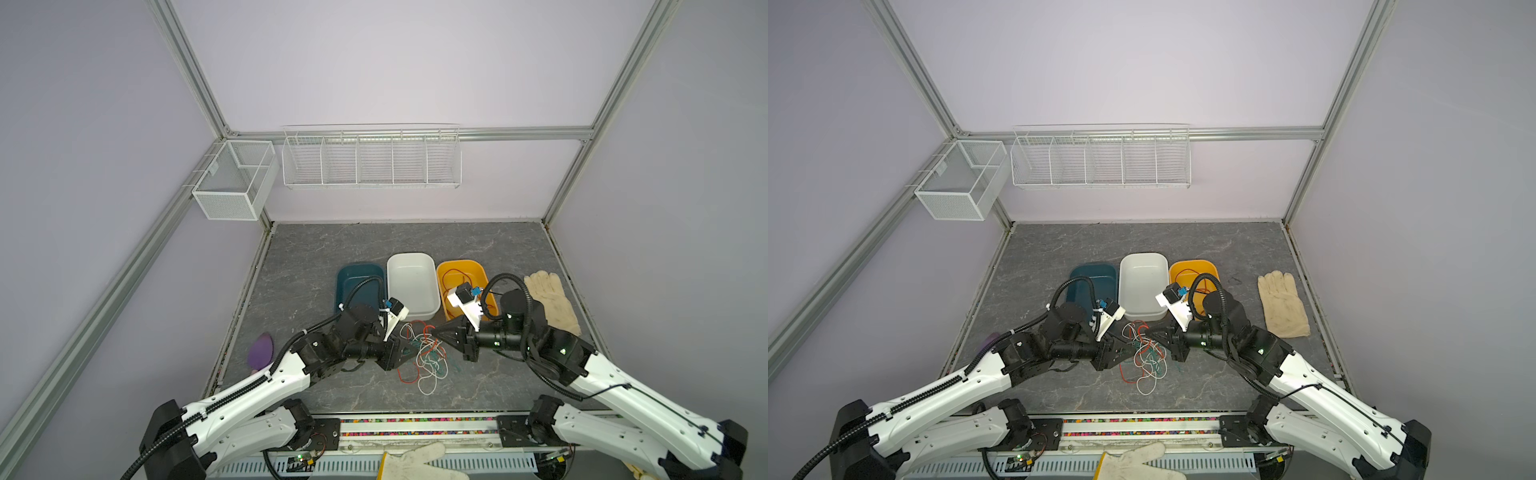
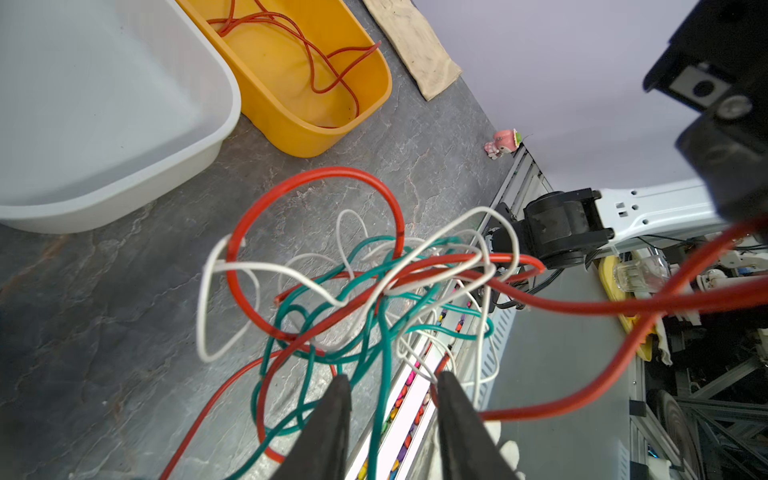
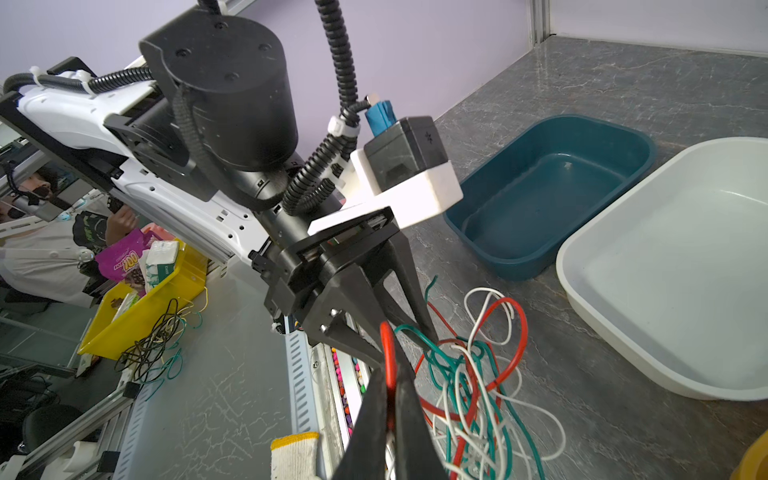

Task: Untangle the cables
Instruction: 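Pull the red wire toward the yellow tub while the left holds the pile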

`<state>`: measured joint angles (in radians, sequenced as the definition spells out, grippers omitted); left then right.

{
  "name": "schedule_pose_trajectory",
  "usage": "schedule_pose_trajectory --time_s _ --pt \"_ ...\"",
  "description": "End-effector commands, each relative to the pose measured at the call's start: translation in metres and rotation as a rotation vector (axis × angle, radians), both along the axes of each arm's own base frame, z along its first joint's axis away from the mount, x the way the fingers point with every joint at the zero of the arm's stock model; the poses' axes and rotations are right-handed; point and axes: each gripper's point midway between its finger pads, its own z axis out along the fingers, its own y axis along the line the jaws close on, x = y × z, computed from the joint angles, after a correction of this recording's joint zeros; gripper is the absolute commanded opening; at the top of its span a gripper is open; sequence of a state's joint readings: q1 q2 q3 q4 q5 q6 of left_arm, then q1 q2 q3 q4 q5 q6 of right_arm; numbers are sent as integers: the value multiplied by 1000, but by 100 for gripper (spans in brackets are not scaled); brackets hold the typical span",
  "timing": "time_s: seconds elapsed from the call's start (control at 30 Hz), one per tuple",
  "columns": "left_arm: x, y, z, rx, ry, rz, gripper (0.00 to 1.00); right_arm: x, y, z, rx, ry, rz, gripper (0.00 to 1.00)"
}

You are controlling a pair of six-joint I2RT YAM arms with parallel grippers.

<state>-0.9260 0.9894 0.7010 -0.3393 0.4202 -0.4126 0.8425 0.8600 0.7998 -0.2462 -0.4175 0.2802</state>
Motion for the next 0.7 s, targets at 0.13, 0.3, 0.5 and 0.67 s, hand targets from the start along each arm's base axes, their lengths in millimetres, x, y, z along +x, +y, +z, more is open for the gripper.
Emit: schedule_pose_trajectory --time_s 0.13,0.3,0.5,0.67 --pt "-1 -2 7 -4 -11 -10 24 -1 -2 14 34 -41 -9 7" --pt "1 1 9 11 -22 2 4 1 -7 14 31 -50 -37 7" --pt "6 14 4 99 -42 39 0 4 -16 20 39 -69 -86 6" --pt "14 28 -2 167 -55 113 0 10 -26 26 34 -89 -155 7"
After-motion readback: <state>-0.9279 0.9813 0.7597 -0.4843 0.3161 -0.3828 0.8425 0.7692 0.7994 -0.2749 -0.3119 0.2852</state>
